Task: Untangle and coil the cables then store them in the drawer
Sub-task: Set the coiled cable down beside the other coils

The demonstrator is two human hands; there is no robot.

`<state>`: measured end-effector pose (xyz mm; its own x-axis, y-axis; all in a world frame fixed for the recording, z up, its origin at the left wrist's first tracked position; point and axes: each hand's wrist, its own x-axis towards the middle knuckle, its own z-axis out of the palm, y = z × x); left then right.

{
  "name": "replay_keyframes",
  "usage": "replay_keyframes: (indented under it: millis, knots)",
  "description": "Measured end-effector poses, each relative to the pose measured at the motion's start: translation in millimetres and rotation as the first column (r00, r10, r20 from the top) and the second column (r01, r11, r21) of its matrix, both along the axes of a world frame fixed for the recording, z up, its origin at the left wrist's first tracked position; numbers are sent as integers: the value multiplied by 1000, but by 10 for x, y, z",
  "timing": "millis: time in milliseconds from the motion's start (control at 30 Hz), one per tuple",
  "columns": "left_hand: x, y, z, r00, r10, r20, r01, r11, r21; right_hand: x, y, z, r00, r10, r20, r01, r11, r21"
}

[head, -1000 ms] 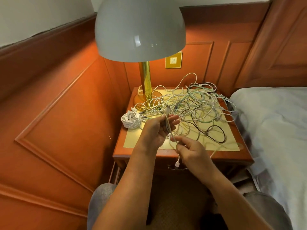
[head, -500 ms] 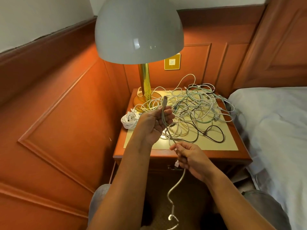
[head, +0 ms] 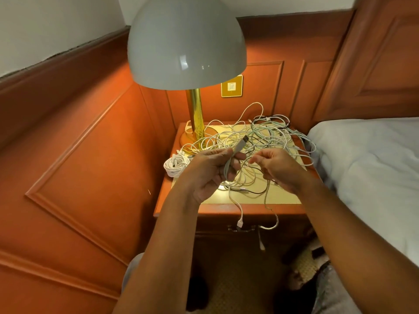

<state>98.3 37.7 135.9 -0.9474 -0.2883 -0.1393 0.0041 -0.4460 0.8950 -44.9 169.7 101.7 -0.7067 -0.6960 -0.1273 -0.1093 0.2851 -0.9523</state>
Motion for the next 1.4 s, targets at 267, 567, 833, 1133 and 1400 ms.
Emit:
replay_keyframes:
  millis: [267,567,833,1133,1400]
  knots:
    - [-39,95,-108,988,-61,141,99,953,-285,-177,-150,598,796,138,-590,-8,976,218]
    - [-200,142,-347,973,130,192,-66,949,-309,322,-9,580,746,190,-638,-8,961,277]
    - [-208,170,-354,974,171,149,-192,971,144,870,186,4,981,-36,-189,30,999,-39]
    - [-167,226,-262,971,192,139,-222,943,247,1064,197,-398,987,-115,113,129,983,-128]
    - [-90,185,-122,974,217,68,-228,923,310,919,217,-458,972,98,213,-76,991,-110]
